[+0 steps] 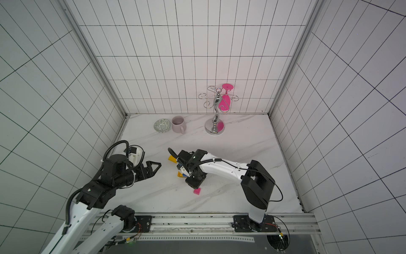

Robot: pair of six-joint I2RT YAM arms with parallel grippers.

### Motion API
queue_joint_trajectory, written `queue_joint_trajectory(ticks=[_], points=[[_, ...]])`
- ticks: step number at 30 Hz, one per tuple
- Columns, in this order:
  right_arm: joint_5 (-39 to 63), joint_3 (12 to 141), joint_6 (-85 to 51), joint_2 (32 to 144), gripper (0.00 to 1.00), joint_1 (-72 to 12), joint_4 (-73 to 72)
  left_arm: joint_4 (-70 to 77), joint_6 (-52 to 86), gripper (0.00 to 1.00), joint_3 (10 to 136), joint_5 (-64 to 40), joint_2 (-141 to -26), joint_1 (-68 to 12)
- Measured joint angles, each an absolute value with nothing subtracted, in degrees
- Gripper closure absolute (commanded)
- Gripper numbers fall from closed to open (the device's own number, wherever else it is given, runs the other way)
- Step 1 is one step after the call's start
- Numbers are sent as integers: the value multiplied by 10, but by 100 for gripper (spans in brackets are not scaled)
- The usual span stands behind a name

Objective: Assemble the letter s with lego
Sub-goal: Move the lego brick at the center of the board.

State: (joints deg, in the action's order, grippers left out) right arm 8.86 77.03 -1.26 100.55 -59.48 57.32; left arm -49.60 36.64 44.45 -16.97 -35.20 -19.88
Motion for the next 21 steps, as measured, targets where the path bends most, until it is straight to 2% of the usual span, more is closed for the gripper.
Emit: queue_joint_trajectory(ticks=[5,21], points=[[104,770,1,1007,69,-620,583,-515,365,1,457,-170,-348,-199],[100,748,39,1038,69,-624,577,-533,356,1,458,-170,-341,-199]])
